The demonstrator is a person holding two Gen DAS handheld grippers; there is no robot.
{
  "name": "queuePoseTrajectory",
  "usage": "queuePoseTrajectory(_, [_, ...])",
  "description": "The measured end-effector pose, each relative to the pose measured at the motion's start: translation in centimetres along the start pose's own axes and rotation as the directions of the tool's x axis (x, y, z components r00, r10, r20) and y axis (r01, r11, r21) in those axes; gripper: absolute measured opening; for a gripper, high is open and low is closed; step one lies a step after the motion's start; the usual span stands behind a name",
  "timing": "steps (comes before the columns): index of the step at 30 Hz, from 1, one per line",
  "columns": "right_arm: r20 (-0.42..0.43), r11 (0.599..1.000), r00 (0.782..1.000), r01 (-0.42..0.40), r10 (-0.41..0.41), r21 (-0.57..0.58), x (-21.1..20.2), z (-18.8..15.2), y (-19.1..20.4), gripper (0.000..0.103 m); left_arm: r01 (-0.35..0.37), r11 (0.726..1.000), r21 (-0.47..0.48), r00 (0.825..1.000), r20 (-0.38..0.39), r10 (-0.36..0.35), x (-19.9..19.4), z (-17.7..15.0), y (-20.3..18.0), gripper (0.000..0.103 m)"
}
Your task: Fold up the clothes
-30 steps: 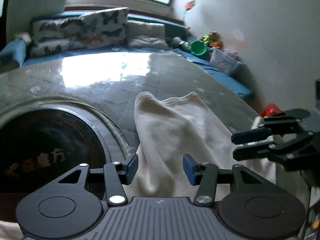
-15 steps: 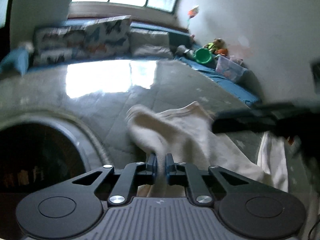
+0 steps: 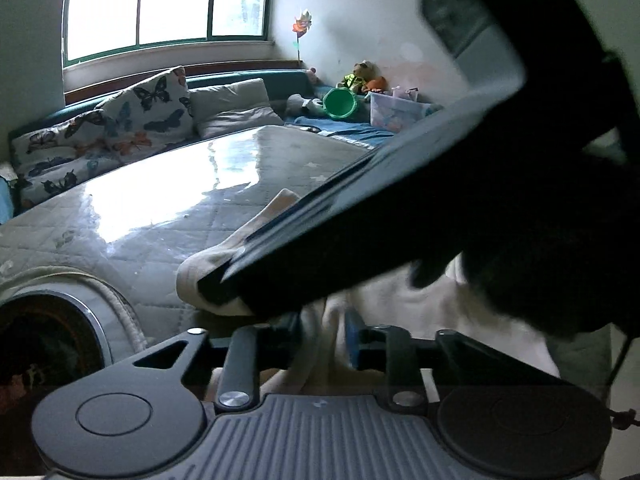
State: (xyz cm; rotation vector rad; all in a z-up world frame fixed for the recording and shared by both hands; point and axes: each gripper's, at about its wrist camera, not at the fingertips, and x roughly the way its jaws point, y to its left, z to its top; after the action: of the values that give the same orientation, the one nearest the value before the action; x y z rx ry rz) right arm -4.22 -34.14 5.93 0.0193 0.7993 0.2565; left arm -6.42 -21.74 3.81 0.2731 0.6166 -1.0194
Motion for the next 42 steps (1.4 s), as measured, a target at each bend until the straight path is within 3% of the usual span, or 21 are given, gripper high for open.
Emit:
queuePoseTrajectory(4, [-0.036, 0.999, 0.998, 0.041, -0.043, -0.032, 1.7, 0.0, 0.6, 0.039, 0.007, 1.000, 0.006, 1.000, -0.016, -0.007, 0.0, -0.4, -0.1, 0.041])
queuePoseTrajectory(9, [-0.021, 0.998, 0.998, 0.067, -0.067, 0.003, 2.0, -0.4, -0.2, 0.007, 0.025, 1.000, -0.009, 0.999, -0.019, -0.026, -0.5, -0.5, 0.7, 0.046])
queuePoseTrajectory(16, [0.146, 0.971, 0.986, 0.044, -0.079, 0.234, -3.9, -2.3, -4.1, 0.005, 0.044, 0.998, -0.042, 0.999, -0.002, -0.044, -1.7, -0.4, 2.6, 0.054])
queuePoseTrajectory(19, [0.154, 0.949, 0.982, 0.056, -0.108, 0.309, -5.8, -4.2, -5.6, 0.005, 0.050, 0.997, -0.059, 0.999, 0.001, -0.050, -2.0, -0.5, 3.4, 0.056])
queuePoseTrajectory(24, [0.084, 0.890, 0.992, 0.047, -0.095, 0.454, -6.1, -7.8, -7.9, 0.009, 0.055, 0.995, -0.089, 0.998, 0.005, -0.055, -2.8, -0.4, 4.1, 0.057])
queuePoseTrajectory(27, [0.061, 0.876, 0.993, 0.057, -0.098, 0.479, -5.6, -9.1, -8.4, 0.010, 0.058, 0.991, -0.123, 0.998, 0.006, -0.058, -2.6, 0.3, 4.5, 0.057])
queuePoseTrajectory(36, [0.069, 0.903, 0.992, 0.071, -0.110, 0.423, -5.2, -9.3, -7.9, 0.010, 0.082, 0.981, -0.178, 0.994, -0.052, -0.093, 2.7, 3.8, 4.4, 0.057])
queuePoseTrajectory(39, [0.073, 0.904, 0.992, 0.064, -0.105, 0.423, -5.1, -9.4, -7.9, 0.010, 0.104, 0.969, -0.224, 0.991, -0.063, -0.121, 4.3, 4.2, 4.8, 0.050])
queuePoseTrajectory(40, [0.075, 0.905, 0.992, 0.064, -0.105, 0.420, -5.1, -9.4, -7.9, 0.010, 0.110, 0.967, -0.228, 0.990, -0.064, -0.127, 4.6, 4.2, 4.8, 0.033])
queuePoseTrajectory(42, [0.076, 0.908, 0.992, 0.064, -0.104, 0.413, -5.1, -9.4, -7.9, 0.010, 0.107, 0.967, -0.230, 0.990, -0.064, -0.125, 5.0, 4.2, 4.7, 0.016])
